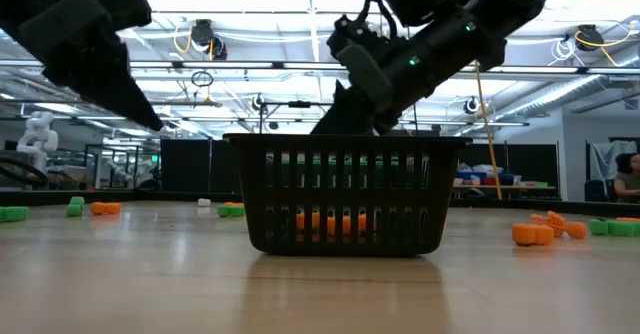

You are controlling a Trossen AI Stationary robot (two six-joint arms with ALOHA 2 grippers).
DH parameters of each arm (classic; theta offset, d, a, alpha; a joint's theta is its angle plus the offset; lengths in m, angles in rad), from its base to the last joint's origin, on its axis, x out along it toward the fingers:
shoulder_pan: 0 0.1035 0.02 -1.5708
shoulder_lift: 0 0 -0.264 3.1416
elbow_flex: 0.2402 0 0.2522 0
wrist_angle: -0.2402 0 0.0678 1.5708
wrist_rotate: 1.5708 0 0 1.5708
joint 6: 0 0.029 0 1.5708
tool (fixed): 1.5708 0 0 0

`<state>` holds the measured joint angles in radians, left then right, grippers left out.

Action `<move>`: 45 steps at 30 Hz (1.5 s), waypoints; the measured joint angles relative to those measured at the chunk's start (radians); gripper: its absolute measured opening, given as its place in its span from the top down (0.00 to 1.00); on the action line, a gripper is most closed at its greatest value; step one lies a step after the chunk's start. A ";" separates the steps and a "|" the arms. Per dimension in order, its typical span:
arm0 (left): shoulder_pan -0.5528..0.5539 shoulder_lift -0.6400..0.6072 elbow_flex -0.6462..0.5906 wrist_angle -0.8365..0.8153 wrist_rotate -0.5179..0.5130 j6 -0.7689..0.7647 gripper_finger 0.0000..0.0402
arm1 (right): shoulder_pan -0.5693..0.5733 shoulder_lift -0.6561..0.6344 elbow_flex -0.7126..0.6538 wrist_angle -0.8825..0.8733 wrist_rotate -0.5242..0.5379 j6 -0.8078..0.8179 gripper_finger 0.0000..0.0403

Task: Sort Halloween decoration
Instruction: Put the green skeleton toy into the green bin

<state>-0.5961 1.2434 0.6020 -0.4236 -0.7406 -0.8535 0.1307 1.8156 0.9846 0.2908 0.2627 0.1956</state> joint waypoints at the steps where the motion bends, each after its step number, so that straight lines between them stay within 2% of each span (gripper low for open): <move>1: 0.000 0.000 -0.007 0.000 0.000 -0.002 0.77 | 0.000 0.000 0.005 -0.013 0.003 -0.002 0.95; 4: 0.000 0.000 -0.029 0.024 0.019 -0.004 0.77 | 0.000 -0.001 0.009 -0.033 0.018 -0.005 0.90; 9: 0.000 0.000 -0.031 0.025 0.130 -0.002 0.77 | 0.001 -0.001 0.009 -0.043 0.053 0.001 0.77; 15: 0.000 0.000 0.022 -0.059 0.236 0.031 0.77 | 0.001 -0.001 0.008 -0.054 0.053 -0.003 0.68; 21: 0.000 0.000 0.089 -0.254 0.262 0.050 0.77 | 0.040 -0.023 0.007 -0.049 0.054 -0.003 0.68; 24: 0.000 0.000 0.094 -0.325 0.326 0.046 0.77 | 0.075 -0.033 0.007 -0.035 0.058 -0.030 0.69; 26: 0.000 0.000 0.094 -0.369 0.356 0.015 0.77 | 0.098 -0.035 0.007 -0.024 0.097 -0.056 0.70; 32: 0.001 0.000 0.094 -0.432 0.363 -0.029 0.77 | 0.137 -0.035 0.007 -0.022 0.212 -0.120 0.70; 41: 0.007 0.000 0.035 -0.422 0.365 0.218 0.77 | 0.153 -0.035 0.007 -0.014 0.208 -0.159 0.70; 45: 0.038 0.000 -0.005 -0.423 0.375 0.268 0.77 | 0.156 -0.035 0.007 -0.014 0.208 -0.151 0.70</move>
<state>-0.5579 1.2430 0.5971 -0.8468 -0.3660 -0.5854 0.2863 1.7809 0.9920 0.2764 0.4709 0.0450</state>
